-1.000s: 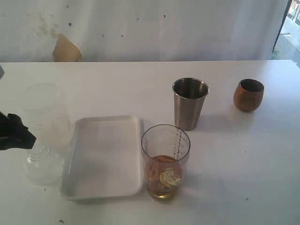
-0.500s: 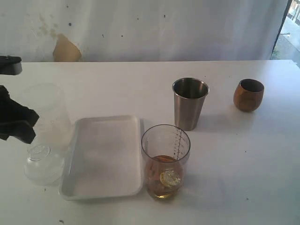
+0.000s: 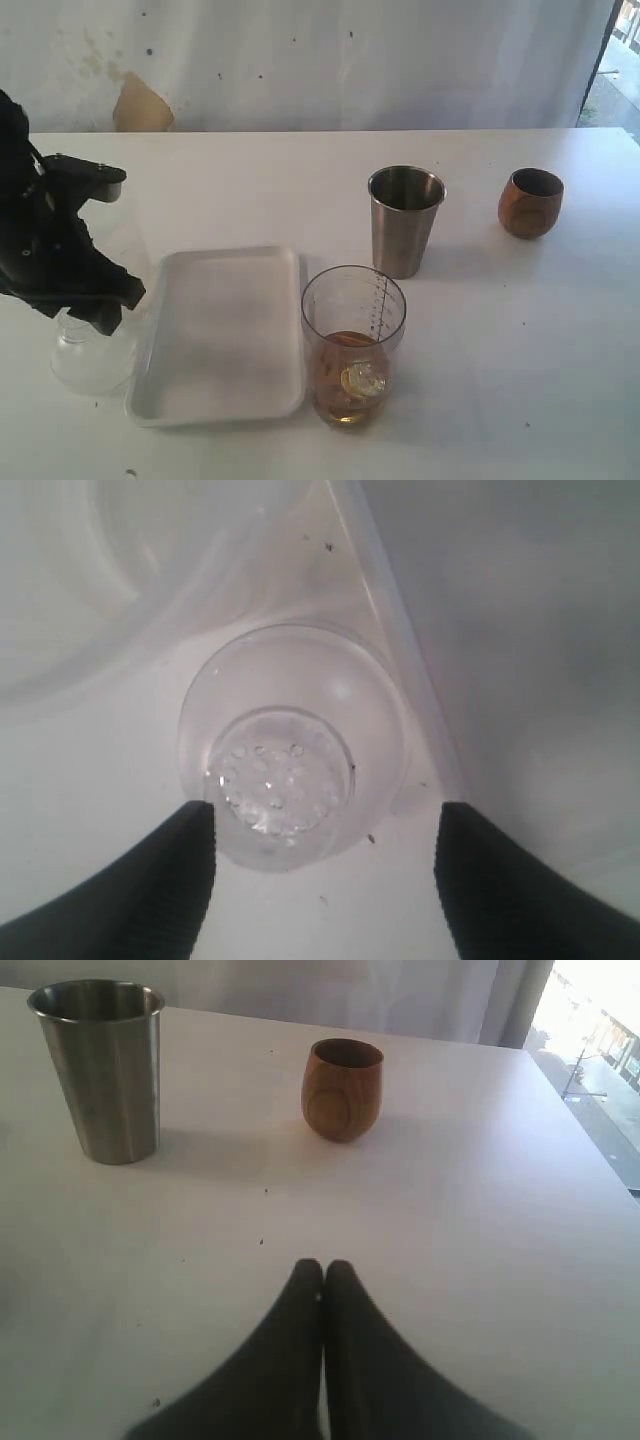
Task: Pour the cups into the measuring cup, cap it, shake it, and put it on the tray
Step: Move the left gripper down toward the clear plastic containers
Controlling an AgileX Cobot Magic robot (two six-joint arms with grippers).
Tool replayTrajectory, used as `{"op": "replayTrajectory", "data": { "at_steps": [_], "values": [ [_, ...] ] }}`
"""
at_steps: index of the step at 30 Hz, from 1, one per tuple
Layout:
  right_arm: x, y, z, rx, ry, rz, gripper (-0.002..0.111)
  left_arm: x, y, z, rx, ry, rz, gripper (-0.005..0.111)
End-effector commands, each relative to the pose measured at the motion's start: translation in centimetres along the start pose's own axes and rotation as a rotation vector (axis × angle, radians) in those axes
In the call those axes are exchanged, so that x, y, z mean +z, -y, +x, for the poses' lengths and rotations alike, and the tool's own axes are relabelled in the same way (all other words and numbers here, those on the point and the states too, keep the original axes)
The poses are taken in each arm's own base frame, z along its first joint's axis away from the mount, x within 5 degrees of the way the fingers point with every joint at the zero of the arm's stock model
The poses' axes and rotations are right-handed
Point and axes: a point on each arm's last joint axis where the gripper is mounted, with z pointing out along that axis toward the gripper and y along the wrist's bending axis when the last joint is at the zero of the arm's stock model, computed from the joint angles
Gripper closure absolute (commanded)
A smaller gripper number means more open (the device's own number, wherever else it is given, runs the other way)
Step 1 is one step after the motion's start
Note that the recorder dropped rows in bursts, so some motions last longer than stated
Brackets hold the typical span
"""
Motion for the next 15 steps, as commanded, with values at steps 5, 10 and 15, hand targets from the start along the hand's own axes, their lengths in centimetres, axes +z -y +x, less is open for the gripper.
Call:
{"op": "replayTrajectory", "data": {
  "at_steps": [5, 10, 15],
  "values": [
    [0.02, 0.02, 0.17, -0.005, -0.004, 0.006, 0.108, 0.68, -0.14, -0.38, -0.018, 0.001, -0.034, 0.045],
    [0.02, 0.02, 0.17, -0.005, -0.004, 0.006, 0.108, 0.69, -0.13, -0.67, -0.067, 0.033, -0.025, 0.045],
    [0.02, 0.02, 0.17, -0.005, -0.004, 0.006, 0.108, 0.75, -0.12, -0.44, -0.087, 0.011, -0.025, 0.045]
  ]
}}
